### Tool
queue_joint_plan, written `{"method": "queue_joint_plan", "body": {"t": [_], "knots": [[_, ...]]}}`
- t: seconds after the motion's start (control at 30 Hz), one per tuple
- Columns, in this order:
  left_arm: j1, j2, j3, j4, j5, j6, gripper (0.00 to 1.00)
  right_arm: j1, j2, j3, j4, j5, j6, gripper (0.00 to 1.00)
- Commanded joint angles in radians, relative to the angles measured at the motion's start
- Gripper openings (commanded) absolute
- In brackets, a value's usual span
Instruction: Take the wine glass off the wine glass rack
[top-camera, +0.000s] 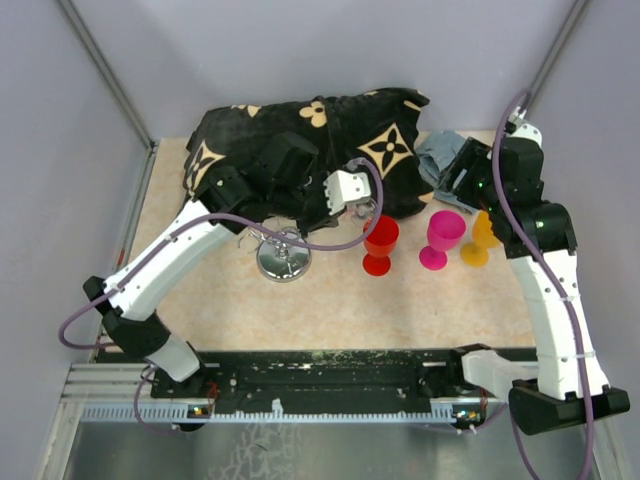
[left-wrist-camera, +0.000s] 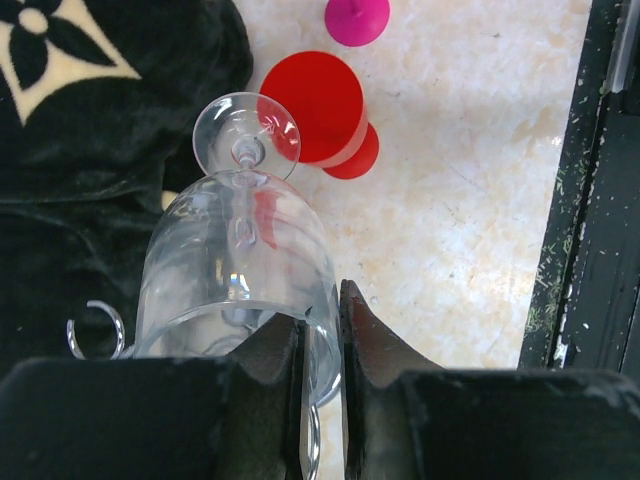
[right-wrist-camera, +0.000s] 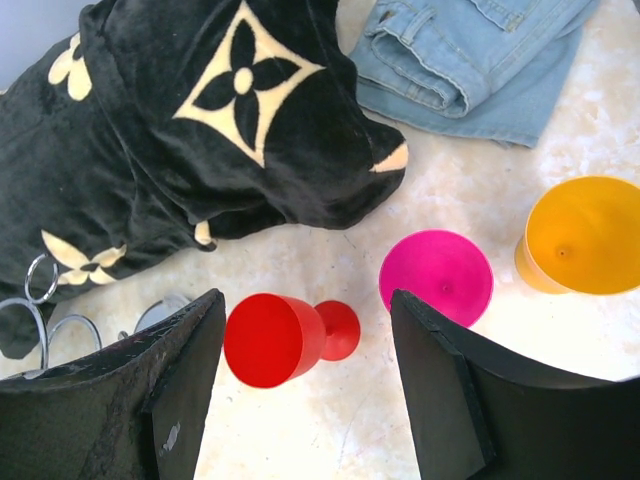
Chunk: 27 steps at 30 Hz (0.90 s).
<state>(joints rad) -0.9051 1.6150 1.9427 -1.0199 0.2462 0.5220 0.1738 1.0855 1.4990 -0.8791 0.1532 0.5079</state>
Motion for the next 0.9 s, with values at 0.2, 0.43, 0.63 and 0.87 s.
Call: {"method": "queue_joint_plan", "body": {"t": [0.2,0.43,0.63,0.87], "knots": [[-0.001,-0.093,-0.027,-0.003,-0.022,0.031,0.0,-0.007,0.005,-0.025,0.059,-0.021,0.016,0.67],[-0.019,-0.086,-0.041,-0.072,-0.004,0.023,0.0,-0.007,0.006,-0.029,0.062,-0.026,0.02,0.67],[-0.033,-0.048,-0.028,-0.134,-0.01,0.034,0.0,-0.007,-0.003,-0.042,0.061,-0.026,0.02,0.67],[-0.037,0.009,-0.03,-0.16,-0.012,0.056,0.0,-0.007,-0.018,-0.067,0.066,-0.027,0.02,0.67]]}}
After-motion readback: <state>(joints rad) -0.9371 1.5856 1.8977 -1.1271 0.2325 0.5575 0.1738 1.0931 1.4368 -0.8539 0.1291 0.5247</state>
